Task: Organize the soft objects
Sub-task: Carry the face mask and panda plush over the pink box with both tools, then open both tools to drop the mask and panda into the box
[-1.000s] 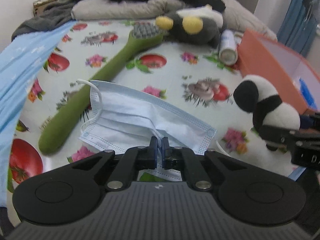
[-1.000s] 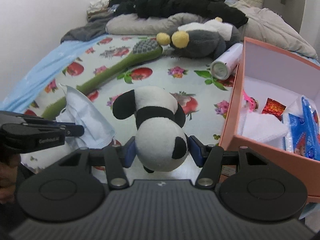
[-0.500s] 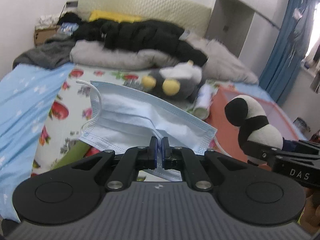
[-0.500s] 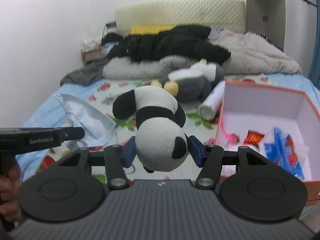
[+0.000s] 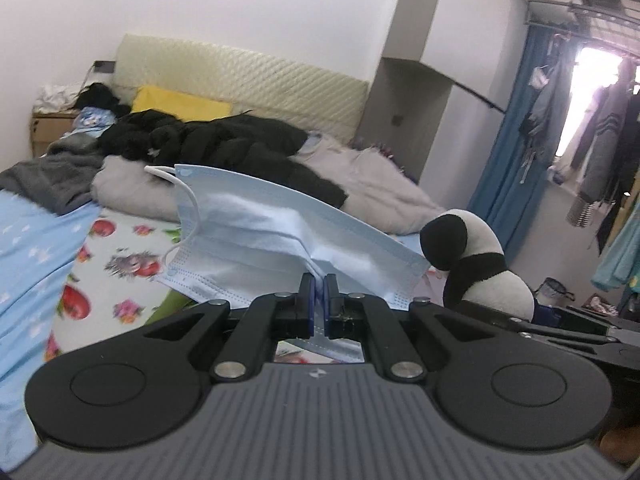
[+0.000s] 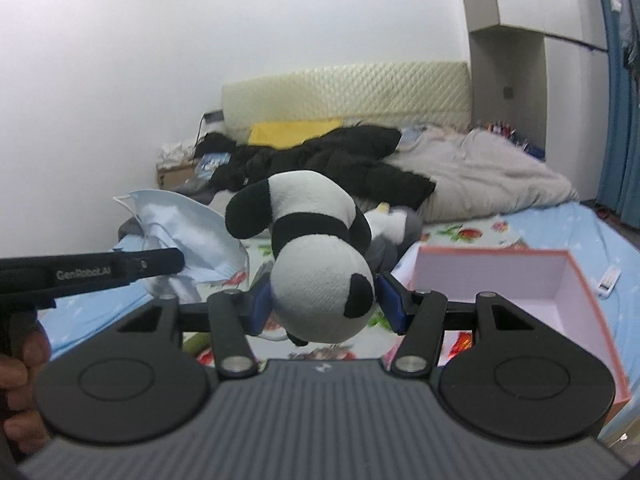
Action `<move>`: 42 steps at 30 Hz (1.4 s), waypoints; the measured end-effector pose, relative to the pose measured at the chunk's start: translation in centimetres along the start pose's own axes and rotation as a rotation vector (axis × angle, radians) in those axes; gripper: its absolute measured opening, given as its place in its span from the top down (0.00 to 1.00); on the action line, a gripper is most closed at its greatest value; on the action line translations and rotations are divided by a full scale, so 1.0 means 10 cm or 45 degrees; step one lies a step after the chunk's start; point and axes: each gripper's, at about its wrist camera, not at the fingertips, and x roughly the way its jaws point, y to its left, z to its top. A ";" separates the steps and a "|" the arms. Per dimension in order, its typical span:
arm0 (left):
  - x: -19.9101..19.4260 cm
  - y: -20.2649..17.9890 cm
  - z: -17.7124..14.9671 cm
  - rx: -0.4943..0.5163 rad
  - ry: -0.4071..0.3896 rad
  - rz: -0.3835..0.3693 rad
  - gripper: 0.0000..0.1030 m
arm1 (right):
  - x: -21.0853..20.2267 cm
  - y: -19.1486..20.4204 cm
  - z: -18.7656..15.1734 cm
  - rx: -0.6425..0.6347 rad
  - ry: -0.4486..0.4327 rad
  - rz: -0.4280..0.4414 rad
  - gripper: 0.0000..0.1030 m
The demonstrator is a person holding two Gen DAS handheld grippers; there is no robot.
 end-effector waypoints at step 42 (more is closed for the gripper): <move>3.21 -1.30 -0.87 0.234 0.717 -0.243 0.95 | 1.31 -1.95 -0.94 0.287 0.427 -0.331 0.43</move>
